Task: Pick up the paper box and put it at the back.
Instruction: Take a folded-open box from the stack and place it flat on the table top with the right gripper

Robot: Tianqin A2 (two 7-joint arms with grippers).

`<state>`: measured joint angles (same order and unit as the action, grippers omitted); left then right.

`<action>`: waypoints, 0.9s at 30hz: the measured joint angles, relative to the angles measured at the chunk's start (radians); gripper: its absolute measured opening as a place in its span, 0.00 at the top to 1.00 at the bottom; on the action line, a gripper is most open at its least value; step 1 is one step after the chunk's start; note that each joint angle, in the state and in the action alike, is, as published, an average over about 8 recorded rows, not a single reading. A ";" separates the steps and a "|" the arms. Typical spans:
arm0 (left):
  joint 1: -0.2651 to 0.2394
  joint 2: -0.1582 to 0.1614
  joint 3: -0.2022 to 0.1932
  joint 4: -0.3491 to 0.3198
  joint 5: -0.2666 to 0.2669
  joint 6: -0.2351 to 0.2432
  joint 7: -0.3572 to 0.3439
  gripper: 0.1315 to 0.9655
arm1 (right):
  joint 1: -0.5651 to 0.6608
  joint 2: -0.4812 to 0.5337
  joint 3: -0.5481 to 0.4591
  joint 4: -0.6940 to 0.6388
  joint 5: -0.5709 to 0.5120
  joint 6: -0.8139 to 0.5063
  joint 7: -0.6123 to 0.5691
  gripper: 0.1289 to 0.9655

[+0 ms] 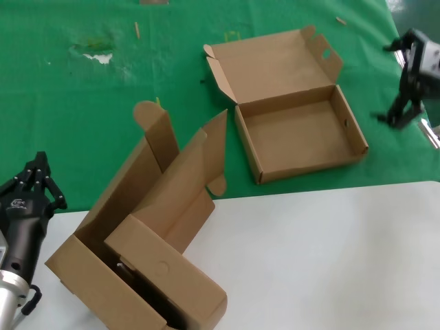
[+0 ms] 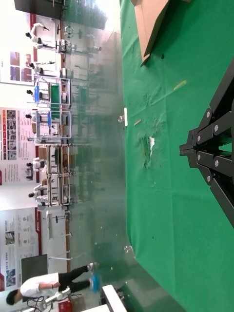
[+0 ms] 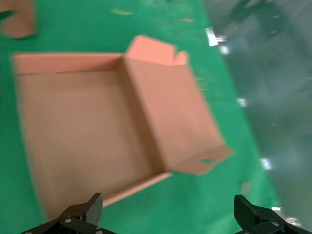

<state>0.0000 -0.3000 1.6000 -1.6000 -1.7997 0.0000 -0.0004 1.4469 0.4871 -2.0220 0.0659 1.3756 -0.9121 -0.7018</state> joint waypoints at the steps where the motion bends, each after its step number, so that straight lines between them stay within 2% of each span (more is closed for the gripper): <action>1: 0.000 0.000 0.000 0.000 0.000 0.000 0.000 0.99 | -0.015 -0.003 0.000 -0.001 0.001 0.003 -0.009 0.11; 8: 0.000 0.000 0.000 0.000 0.000 0.000 0.000 0.99 | -0.094 -0.030 -0.001 0.007 0.003 0.011 -0.043 0.02; 14: 0.000 0.000 0.000 0.000 0.000 0.000 0.000 0.99 | -0.136 -0.036 -0.021 0.043 -0.014 -0.010 -0.037 0.01; 20: 0.000 0.000 0.000 0.000 0.000 0.000 0.000 0.99 | -0.197 -0.010 -0.052 0.170 -0.042 -0.043 0.032 0.00; 27: 0.000 0.000 0.000 0.000 0.000 0.000 0.000 0.99 | -0.232 -0.006 -0.049 0.227 -0.042 0.024 0.025 0.00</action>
<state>0.0000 -0.3000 1.6000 -1.6000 -1.7997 0.0000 -0.0003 1.2145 0.4814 -2.0712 0.2924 1.3339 -0.8879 -0.6770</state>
